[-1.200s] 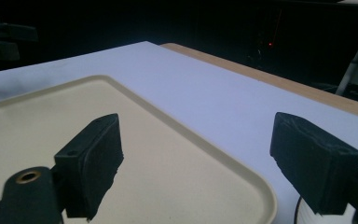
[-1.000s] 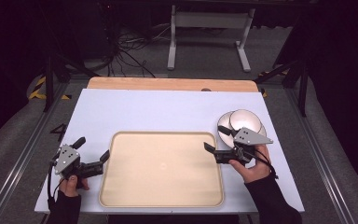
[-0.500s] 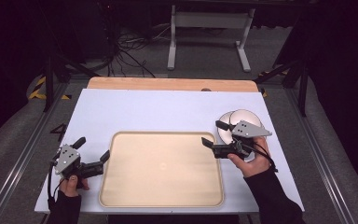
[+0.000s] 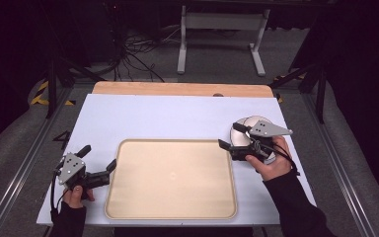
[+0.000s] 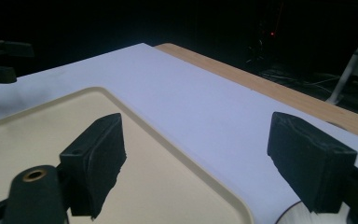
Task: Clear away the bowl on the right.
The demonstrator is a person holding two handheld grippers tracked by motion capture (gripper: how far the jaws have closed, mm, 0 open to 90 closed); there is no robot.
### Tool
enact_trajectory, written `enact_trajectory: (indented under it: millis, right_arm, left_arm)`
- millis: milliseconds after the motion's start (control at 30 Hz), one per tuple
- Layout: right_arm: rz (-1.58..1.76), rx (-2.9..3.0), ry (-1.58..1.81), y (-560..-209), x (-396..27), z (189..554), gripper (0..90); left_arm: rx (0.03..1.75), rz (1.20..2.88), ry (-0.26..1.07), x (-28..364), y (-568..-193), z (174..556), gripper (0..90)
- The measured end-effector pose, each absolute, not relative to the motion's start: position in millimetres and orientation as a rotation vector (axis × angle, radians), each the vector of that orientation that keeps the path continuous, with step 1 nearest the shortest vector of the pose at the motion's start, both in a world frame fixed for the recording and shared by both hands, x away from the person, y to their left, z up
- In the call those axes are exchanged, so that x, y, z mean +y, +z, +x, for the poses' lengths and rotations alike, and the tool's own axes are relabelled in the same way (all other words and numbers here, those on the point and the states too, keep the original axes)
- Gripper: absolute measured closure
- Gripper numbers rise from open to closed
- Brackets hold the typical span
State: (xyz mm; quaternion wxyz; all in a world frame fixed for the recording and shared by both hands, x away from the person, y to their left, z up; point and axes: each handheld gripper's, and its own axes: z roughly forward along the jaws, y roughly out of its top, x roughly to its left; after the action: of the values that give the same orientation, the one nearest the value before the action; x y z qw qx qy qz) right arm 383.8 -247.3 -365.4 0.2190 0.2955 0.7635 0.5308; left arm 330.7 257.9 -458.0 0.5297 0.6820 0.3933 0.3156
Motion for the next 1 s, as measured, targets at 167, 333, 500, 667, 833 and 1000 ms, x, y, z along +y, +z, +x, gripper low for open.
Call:
enact_trajectory:
  millis: [167,333,500,667,833,1000]
  right_arm:
    - [0.853,2.094,1.448,-358,-261,391,18.9]
    - [0.872,2.088,1.407,-351,-274,396,18.9]
    - [0.891,2.086,1.38,-346,-283,400,18.9]
    - [0.92,2.074,1.358,-342,-295,402,18.8]
    - [0.956,2.061,1.339,-341,-306,405,18.8]
    - [0.985,2.048,1.323,-341,-316,408,18.8]
  left_arm:
    - [0.943,1.629,0.753,258,-458,331,0.2]
    - [0.944,1.629,0.754,257,-458,331,0.2]
    - [0.944,1.632,0.754,258,-458,331,0.1]
    - [0.944,1.631,0.753,258,-458,331,0.1]
    - [0.945,1.634,0.754,257,-458,331,0.1]
    - [0.945,1.634,0.753,258,-458,331,0.2]
